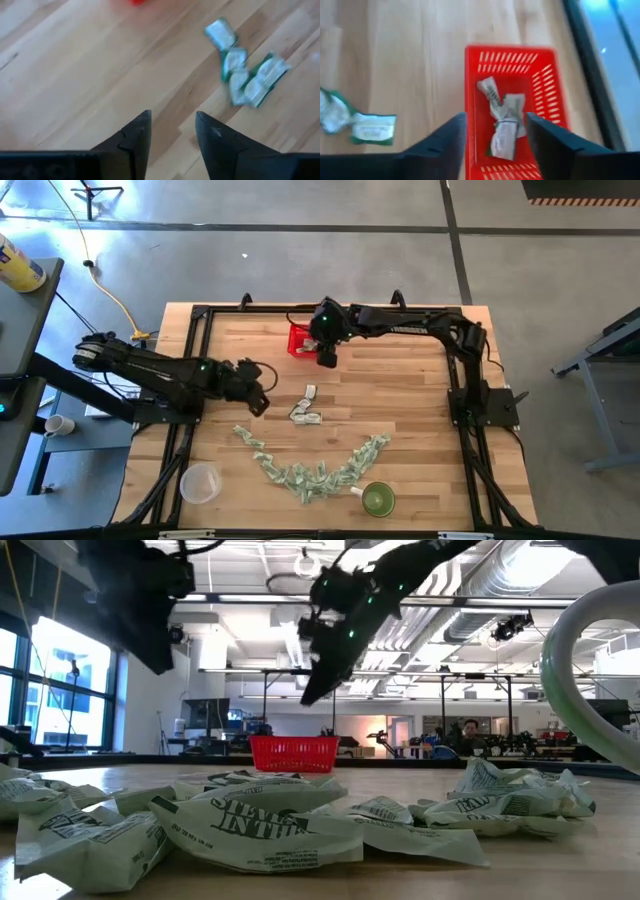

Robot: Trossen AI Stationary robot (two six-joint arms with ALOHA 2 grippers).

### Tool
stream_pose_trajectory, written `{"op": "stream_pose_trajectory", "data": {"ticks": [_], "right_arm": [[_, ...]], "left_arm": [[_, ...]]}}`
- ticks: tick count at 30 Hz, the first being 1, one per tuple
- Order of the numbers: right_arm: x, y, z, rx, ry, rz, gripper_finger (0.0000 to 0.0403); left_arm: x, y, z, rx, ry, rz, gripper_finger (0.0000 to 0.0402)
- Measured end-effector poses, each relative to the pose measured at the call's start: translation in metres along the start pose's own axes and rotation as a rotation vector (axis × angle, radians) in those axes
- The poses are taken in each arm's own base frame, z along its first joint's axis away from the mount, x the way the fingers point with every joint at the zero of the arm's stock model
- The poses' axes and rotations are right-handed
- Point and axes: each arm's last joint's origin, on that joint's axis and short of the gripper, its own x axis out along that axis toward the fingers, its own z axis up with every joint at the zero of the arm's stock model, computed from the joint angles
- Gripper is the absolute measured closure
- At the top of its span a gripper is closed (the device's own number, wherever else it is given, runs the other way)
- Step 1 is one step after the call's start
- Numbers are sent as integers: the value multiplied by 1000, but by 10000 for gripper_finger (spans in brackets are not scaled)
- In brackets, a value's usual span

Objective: Pick and place items into bin
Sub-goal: Put the green stevia packet into the red bin

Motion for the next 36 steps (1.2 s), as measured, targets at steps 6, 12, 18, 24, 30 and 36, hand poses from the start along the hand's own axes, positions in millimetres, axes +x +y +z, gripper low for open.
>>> {"op": "stream_pose_trajectory", "data": {"ticks": [6,12,18,24,30,36], "right_arm": [[-67,14,11,-58,-32,-90,120],[-112,18,-33,57,65,-173,105],[-133,34,-90,196,63,-253,104],[-137,43,-131,344,57,-287,104],[-131,49,-146,385,68,-281,104],[-130,52,-143,374,47,-274,104]], "left_arm": [[38,12,43,-209,-1,-66,168],[96,5,66,-339,94,-124,131],[131,-26,63,-330,269,-91,140],[142,-55,73,-288,263,-96,151],[162,-65,80,-262,209,-56,153],[177,-68,74,-227,263,-50,154]]}}
